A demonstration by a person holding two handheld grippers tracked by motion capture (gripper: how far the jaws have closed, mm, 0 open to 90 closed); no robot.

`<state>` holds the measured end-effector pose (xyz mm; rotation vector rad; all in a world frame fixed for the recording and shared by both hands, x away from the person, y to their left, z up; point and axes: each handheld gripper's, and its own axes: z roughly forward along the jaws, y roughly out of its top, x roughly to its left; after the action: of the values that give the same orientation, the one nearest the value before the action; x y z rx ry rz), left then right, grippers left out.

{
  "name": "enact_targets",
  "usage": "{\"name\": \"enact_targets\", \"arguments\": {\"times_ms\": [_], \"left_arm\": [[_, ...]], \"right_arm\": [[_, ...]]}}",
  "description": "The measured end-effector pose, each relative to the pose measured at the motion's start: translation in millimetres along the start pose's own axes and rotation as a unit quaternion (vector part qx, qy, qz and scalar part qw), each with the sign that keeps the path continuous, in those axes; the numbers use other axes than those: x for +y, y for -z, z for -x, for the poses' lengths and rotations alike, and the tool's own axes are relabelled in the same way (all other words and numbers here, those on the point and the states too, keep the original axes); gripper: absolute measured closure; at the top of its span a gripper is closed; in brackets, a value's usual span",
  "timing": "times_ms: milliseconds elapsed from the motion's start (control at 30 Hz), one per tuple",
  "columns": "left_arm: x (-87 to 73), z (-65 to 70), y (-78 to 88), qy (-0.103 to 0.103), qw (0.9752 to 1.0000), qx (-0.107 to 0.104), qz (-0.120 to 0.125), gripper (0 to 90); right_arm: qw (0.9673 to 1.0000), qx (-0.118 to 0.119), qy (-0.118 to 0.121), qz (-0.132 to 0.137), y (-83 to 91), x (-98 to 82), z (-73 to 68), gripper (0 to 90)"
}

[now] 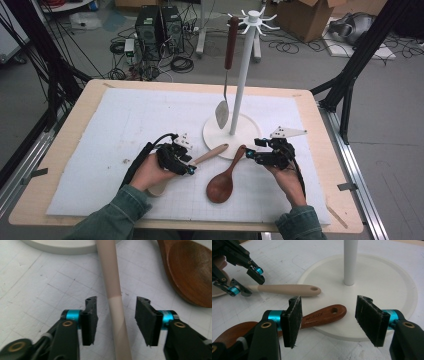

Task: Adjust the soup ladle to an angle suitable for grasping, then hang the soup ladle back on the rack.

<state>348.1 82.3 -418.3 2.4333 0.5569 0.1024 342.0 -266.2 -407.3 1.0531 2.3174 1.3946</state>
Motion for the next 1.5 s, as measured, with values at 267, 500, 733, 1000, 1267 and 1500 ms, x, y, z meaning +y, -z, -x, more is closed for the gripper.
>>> {"name": "enact_targets", "arguments": {"times_ms": [267, 500, 733, 1000, 1267, 1500], "left_arm": [[0.6, 1.2, -5.9, -0.001, 0.9997, 0.007, -0.024, 68.1], [1.2, 1.2, -4.6, 0.007, 0.9996, -0.001, -0.028, 75.0], [1.1, 4.4, 9.1, -0.005, 0.9999, 0.010, 0.005, 77.7], [-0.9, 6.5, 18.2, -0.007, 0.9996, 0.015, 0.024, 77.7], [-1.5, 5.9, 26.8, -0.004, 0.9989, 0.011, 0.045, 77.7], [-1.5, 8.1, 41.7, -0.008, 0.9968, 0.009, 0.079, 77.7]], "right_arm": [[1.0000, 0.001, -0.001, -0.001, -0.7, 0.2, -0.6, 38.4], [1.0000, 0.001, -0.001, -0.001, -1.4, 3.2, -0.9, 38.5], [1.0000, 0.004, 0.006, 0.006, 0.6, 5.8, -8.2, 38.3], [0.9997, 0.009, 0.015, 0.016, 1.6, 10.7, -15.7, 36.7], [0.9995, 0.018, 0.019, 0.016, -0.3, 16.1, -27.1, 34.4], [0.9990, 0.028, 0.026, 0.024, 0.8, 23.3, -37.4, 33.2]]}}
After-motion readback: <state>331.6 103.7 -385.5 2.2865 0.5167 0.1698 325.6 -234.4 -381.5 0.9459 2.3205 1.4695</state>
